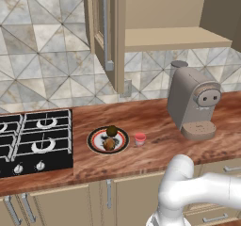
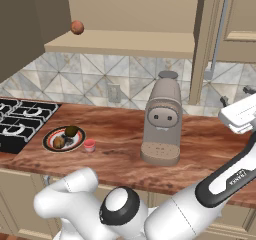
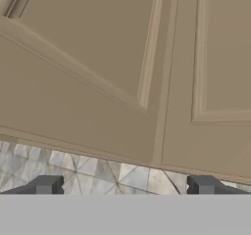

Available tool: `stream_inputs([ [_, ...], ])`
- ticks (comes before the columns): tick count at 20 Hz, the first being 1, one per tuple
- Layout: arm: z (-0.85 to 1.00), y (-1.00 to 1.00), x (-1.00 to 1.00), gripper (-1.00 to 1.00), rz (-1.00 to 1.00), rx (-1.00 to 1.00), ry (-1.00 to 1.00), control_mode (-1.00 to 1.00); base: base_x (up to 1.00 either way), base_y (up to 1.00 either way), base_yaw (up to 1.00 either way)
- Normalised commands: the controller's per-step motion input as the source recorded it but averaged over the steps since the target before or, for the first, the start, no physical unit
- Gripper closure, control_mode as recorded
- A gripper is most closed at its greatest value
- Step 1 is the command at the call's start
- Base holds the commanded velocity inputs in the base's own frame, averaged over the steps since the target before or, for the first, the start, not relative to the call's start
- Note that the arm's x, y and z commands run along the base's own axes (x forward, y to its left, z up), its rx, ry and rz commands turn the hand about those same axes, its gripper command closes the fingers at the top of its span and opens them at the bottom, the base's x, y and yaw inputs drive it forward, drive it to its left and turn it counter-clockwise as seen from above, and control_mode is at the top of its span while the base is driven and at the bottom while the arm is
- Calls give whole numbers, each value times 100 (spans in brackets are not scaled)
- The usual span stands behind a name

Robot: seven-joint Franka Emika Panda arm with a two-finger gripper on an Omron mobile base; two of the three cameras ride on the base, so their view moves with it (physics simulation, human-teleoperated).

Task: Pick the avocado and bread from the counter and place them on the plate. Then pick the jam from the cabinet and place it next to the plate. Lastly close the cabinet door.

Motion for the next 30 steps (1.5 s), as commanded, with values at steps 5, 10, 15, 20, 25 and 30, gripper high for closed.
stream_inputs([
  [5,3,0,0,-100,22,0,-11,-100,0,0,0],
  [10,10,9,-4,-100,11,0,-11,-100,0,0,0],
  [15,9,55,4,-100,1,0,-7,-100,0,0,0],
  [20,0,74,1,-100,0,-2,-8,-100,0,0,0],
  [25,7,74,0,-100,-3,-3,-8,-100,0,0,0],
  [30,1,80,-3,-100,-9,-3,-9,-100,0,0,0],
])
